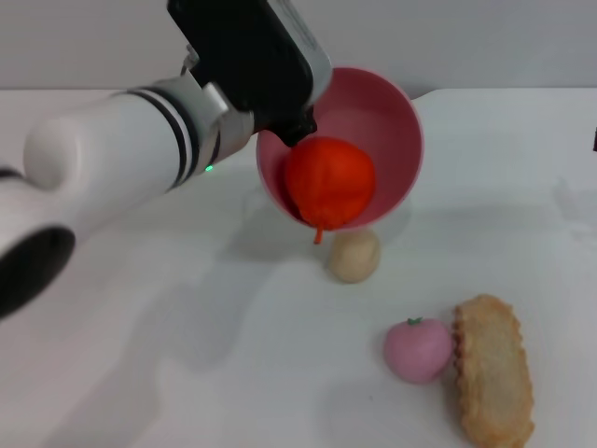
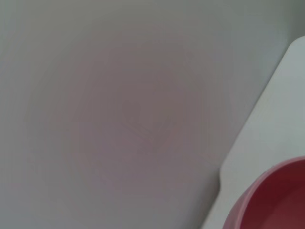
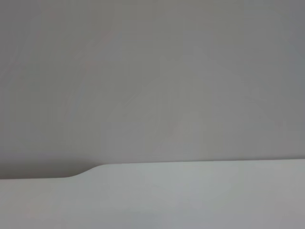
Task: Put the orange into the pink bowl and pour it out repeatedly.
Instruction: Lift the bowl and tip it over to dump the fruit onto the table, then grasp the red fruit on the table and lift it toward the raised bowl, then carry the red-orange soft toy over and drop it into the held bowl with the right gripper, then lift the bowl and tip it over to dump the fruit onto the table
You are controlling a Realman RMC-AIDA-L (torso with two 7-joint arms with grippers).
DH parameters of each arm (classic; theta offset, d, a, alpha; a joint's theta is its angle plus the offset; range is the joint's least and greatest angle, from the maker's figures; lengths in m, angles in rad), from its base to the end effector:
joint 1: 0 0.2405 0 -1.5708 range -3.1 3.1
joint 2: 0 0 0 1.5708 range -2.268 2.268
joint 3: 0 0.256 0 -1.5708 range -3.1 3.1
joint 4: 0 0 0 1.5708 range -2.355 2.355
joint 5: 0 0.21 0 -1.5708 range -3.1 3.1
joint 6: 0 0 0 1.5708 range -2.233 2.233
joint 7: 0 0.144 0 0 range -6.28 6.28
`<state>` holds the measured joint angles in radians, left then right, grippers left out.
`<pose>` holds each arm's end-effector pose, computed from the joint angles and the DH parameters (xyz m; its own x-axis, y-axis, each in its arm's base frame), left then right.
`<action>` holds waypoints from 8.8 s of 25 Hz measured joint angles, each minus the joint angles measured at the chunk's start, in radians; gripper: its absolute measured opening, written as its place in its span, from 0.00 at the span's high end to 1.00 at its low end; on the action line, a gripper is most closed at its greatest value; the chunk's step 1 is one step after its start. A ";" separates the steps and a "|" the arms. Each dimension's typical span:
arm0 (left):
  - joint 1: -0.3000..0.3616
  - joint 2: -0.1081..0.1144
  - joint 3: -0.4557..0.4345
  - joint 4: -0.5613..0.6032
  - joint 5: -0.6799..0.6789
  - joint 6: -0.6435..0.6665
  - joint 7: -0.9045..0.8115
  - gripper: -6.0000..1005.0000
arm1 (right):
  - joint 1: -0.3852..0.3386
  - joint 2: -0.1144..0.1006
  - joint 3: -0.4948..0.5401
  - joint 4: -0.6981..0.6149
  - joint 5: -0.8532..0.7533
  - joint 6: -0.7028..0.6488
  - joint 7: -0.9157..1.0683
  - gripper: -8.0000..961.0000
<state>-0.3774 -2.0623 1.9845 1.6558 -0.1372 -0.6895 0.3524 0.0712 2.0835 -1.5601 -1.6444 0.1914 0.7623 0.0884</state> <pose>-0.0901 0.3530 -0.0364 0.9998 0.0207 -0.0004 0.0126 -0.6270 -0.7789 0.2567 0.3398 0.0650 0.5747 -0.5934 -0.5635 -0.6985 0.0029 -0.7156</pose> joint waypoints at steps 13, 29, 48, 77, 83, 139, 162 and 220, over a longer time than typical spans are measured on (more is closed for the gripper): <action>0.062 -0.002 0.108 0.018 0.295 0.105 0.004 0.95 | -0.004 -0.003 0.020 0.025 0.002 -0.006 -0.010 0.35; 0.130 -0.007 0.202 -0.022 0.586 0.309 -0.014 0.95 | -0.010 -0.005 0.129 0.059 0.002 -0.026 -0.010 0.34; 0.227 -0.009 0.301 -0.074 1.044 0.412 -0.133 0.95 | -0.010 -0.007 0.125 0.077 0.002 -0.006 -0.030 0.35; 0.005 -0.004 0.080 0.153 0.560 -0.332 -0.600 0.95 | 0.041 -0.008 -0.010 0.032 0.018 0.003 -0.041 0.35; -0.068 0.000 -0.186 0.133 0.194 -0.642 -0.486 0.95 | 0.079 -0.011 -0.118 0.013 0.113 -0.029 -0.041 0.35; -0.074 0.004 -0.363 0.196 0.205 -0.715 -0.337 0.95 | 0.443 -0.004 -0.629 0.500 0.643 -0.224 -0.158 0.47; -0.070 0.001 -0.287 0.163 0.124 -0.674 -0.334 0.95 | 0.103 0.000 -0.285 -0.336 0.204 0.195 -0.170 0.91; -0.084 -0.004 0.181 0.036 0.058 -0.112 -0.118 0.95 | 0.054 -0.011 0.030 -0.031 0.209 0.169 -0.090 0.43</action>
<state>-0.4618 -2.0663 2.1654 1.6918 -0.0791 -0.8017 0.2344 0.1256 2.0724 -1.5303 -1.6749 0.4002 0.9317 -0.0015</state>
